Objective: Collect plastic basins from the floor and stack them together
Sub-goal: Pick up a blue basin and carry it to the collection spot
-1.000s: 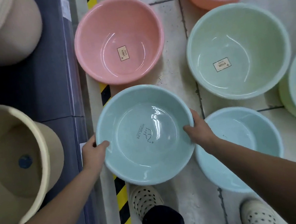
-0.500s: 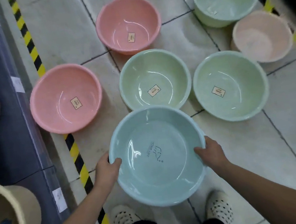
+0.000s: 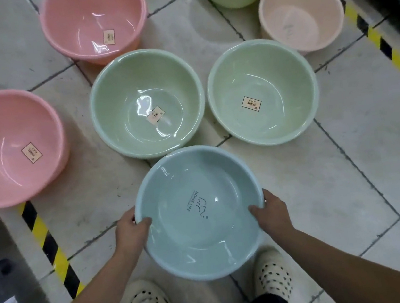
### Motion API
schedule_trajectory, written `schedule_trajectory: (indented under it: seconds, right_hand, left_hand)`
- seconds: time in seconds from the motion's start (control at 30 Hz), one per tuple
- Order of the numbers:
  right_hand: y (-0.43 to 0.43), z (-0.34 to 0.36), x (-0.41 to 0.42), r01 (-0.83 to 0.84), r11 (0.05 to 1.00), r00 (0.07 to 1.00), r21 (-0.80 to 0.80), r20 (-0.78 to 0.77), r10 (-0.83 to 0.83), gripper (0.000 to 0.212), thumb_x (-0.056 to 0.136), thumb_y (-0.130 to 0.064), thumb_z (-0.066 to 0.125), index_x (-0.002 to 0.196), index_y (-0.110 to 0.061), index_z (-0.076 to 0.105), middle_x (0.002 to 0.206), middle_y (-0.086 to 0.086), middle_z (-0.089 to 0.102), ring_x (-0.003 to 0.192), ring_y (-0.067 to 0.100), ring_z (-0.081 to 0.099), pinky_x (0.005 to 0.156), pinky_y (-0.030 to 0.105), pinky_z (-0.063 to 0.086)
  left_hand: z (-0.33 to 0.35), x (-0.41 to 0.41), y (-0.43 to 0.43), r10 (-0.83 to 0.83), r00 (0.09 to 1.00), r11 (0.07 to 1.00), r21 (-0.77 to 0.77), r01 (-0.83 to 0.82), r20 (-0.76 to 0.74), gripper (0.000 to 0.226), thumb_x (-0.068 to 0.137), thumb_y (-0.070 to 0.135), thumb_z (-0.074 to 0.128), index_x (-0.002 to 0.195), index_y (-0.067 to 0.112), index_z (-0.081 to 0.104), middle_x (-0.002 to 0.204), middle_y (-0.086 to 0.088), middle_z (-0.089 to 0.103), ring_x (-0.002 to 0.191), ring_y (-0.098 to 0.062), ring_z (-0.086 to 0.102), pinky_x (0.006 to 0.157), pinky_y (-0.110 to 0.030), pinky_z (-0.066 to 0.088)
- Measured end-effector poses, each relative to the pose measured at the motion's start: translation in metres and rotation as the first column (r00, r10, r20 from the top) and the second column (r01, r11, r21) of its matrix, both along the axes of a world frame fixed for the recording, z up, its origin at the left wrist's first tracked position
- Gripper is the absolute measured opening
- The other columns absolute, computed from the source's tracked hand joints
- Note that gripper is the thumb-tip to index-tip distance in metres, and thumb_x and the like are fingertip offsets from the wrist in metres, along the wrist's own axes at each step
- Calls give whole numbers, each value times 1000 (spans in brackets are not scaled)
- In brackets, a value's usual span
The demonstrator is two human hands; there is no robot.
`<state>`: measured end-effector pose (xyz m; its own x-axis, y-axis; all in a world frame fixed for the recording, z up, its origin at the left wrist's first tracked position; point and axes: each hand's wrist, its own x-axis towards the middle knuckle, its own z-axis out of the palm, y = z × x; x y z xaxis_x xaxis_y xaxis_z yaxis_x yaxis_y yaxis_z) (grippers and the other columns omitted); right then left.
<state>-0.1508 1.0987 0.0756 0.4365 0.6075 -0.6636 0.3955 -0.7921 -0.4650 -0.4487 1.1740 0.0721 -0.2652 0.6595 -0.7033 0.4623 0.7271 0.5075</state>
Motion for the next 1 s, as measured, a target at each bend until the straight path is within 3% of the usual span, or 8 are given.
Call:
schedule_trajectory:
  seconds: [0.1,0.2,0.43,0.67,0.8,0.9,1.0]
  right_hand:
    - [-10,-24,-1,22,1000,1000,-4,7,-22,32,83,-8,64,115,-10,62,90,-2,57,84,20,52,71,25,36]
    - [-19,-47,-3,40,999,999,-22,21,-39,34,83,-9,64,116,-8,61,92,-2,57,88,23,55,72,24,34]
    - [-24,-85,-3,75,995,997,-66,10,-74,38,84,-12,64,121,-10,60,106,9,68,100,32,62,72,26,36]
    - [-27,-83,1,105,994,990,-28,-96,-108,48,84,-8,60,130,-18,54,102,-4,57,93,20,53,81,29,42]
    - [-40,-42,14,183,983,971,5,-159,-180,52,84,-6,56,131,-28,51,105,-7,60,96,19,57,80,29,46]
    - [-50,17,35,292,956,935,22,-218,-281,47,83,-3,55,115,-37,52,96,-15,62,87,11,61,65,23,46]
    - [-54,92,61,412,911,882,25,-262,-391,41,77,-11,58,112,-33,55,94,-13,65,85,11,64,59,21,46]
  left_hand:
    - [-18,7,0,-39,999,999,-3,39,-6,42,81,-3,60,114,21,66,95,-6,70,82,-26,66,69,-32,53]
    - [-36,11,-4,-73,997,997,19,74,-15,49,79,-5,58,112,31,63,96,-2,69,86,-27,66,76,-38,56]
    - [-73,18,-8,-4,999,1000,-6,4,-40,47,84,-3,55,126,16,61,105,-9,68,91,-32,64,83,-44,55]
    - [-74,20,-10,-22,1000,999,-31,22,-3,46,89,-3,53,131,16,56,106,-6,65,93,-30,63,81,-40,52]
    - [-30,34,-16,-4,1000,1000,-6,4,4,41,86,-3,54,122,15,62,97,-5,69,90,-30,67,71,-34,52]
    - [32,60,-14,-29,999,999,35,27,33,33,85,-4,54,108,18,64,87,0,68,82,-26,67,61,-27,48]
    - [108,98,-4,-42,997,998,54,38,69,30,85,-4,54,98,21,64,84,3,67,76,-21,63,60,-27,49]
